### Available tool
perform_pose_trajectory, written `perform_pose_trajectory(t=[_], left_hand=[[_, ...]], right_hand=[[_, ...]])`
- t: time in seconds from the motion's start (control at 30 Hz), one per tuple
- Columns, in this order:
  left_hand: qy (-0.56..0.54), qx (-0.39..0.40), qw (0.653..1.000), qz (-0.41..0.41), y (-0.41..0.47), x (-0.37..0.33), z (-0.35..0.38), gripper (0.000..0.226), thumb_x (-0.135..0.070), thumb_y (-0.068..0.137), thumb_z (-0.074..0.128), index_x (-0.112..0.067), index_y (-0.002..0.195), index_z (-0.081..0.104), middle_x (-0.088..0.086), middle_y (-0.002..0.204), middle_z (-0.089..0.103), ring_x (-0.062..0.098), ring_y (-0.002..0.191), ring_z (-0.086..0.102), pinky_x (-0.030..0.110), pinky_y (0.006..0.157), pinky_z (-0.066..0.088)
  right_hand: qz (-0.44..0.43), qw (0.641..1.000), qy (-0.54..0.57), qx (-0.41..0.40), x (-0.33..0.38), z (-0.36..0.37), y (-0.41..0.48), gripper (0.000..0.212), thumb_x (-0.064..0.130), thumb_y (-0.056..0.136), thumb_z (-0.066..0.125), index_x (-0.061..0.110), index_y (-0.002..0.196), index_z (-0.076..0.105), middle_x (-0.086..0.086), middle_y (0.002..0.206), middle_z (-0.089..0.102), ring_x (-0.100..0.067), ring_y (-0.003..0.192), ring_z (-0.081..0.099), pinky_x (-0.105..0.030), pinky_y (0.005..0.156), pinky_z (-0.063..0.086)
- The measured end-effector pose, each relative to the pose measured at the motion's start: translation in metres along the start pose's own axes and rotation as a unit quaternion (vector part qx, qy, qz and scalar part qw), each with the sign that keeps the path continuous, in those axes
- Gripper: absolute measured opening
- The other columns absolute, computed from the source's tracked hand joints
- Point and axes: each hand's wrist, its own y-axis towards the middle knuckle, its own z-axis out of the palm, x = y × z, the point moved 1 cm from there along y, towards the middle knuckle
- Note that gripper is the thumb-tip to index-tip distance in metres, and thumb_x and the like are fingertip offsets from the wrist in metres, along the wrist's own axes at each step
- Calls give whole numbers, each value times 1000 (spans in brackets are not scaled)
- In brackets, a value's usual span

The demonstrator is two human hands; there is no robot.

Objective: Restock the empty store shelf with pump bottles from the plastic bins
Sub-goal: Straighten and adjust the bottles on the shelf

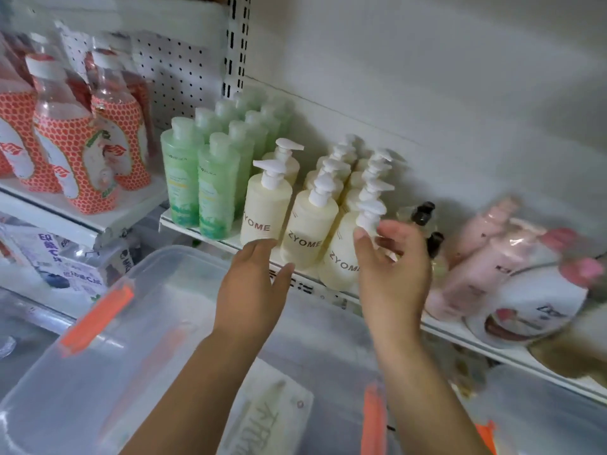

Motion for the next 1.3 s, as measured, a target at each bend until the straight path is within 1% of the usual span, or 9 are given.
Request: perform_pose_trajectory(t=[0.1,0.23,0.5,0.7,0.9,1.03,1.1,1.17,1.3], left_hand=[[-6,9,1000,-16,0,-4,12,47,-33,94,64,-19,137,52,0,132,60,18,117,56,22,85,38],[-12,11,1000,-23,3,-8,27,51,-31,93,66,-18,139,49,2,131,62,21,117,58,27,90,42],[-11,-17,1000,-14,15,-8,51,60,-30,92,65,-20,144,38,-2,135,57,20,121,54,35,93,48],[-34,-47,998,-26,18,-6,56,56,-31,92,65,-19,142,41,-3,135,55,16,122,53,41,98,50],[-19,-60,998,-23,12,-8,56,56,-33,93,65,-17,141,41,-1,132,51,14,114,54,29,86,46],[-34,-70,997,-20,10,-9,57,56,-37,93,64,-17,140,42,-1,134,49,15,118,53,36,91,51],[-50,-77,996,-19,8,-12,58,63,-48,90,63,-17,141,40,-1,137,46,15,122,51,36,92,50],[-54,-75,995,-22,6,-15,60,76,-59,86,62,-18,144,36,-2,141,42,15,128,47,36,93,49],[-19,-65,997,-29,8,-16,65,103,-71,70,69,-19,148,27,0,146,37,19,134,40,39,91,48]], right_hand=[[61,997,-56,-12,-33,0,-16,46,30,88,78,15,125,56,3,120,55,-11,104,56,-27,93,50],[116,989,-68,64,-52,9,-12,57,31,87,78,14,133,49,4,122,56,-17,113,58,-28,89,44],[105,985,-63,121,-70,35,8,59,19,84,81,18,135,50,2,125,68,-17,114,64,-33,91,53],[107,982,-52,148,-71,38,12,62,18,85,80,21,139,50,5,125,66,-11,113,62,-19,84,44],[136,976,13,168,-67,32,16,72,35,84,81,20,142,43,11,129,61,-6,118,59,-17,90,46],[116,983,71,125,-60,27,26,76,59,84,64,25,147,37,36,123,43,29,108,45,-1,88,37],[116,977,89,156,-56,29,31,88,72,87,52,23,157,28,23,148,44,20,125,42,0,96,38],[146,966,100,187,-54,33,34,90,81,90,31,29,161,16,15,164,27,9,139,31,-7,110,30],[253,938,169,164,-58,42,37,80,76,90,9,39,159,25,14,161,34,-6,143,34,-28,115,27]])
